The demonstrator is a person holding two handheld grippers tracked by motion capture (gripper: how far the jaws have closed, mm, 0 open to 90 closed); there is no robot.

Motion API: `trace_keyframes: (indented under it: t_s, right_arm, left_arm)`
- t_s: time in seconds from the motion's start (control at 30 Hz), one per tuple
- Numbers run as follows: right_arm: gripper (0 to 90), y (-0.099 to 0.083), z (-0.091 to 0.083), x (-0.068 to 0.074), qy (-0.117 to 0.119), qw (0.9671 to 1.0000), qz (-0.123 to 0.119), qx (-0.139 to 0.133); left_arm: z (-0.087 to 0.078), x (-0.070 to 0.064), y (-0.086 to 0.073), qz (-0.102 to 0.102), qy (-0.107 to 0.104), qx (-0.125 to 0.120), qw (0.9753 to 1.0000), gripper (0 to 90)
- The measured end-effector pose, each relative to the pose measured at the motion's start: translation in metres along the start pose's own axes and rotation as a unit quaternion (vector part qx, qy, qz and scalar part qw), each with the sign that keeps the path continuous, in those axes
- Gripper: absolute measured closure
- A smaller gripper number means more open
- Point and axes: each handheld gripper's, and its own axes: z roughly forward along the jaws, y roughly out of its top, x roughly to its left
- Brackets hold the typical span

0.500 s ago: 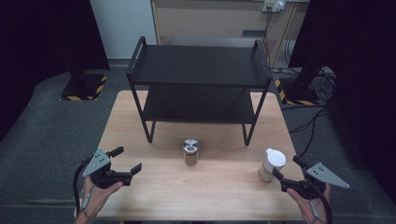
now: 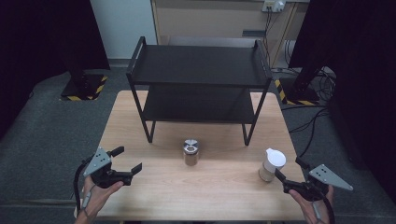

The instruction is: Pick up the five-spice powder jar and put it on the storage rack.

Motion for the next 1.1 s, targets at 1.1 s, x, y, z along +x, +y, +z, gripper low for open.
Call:
trace_keyframes:
  t_s: [1.1]
  right_arm:
    - [4.9,0.0045,0.0039,-0.0028,0.010,0.9999,-0.003,0.012]
  left_arm:
    - [-0.0003,-0.0045,0.0027,0.013,0.004,0.016,0.9998,1.0]
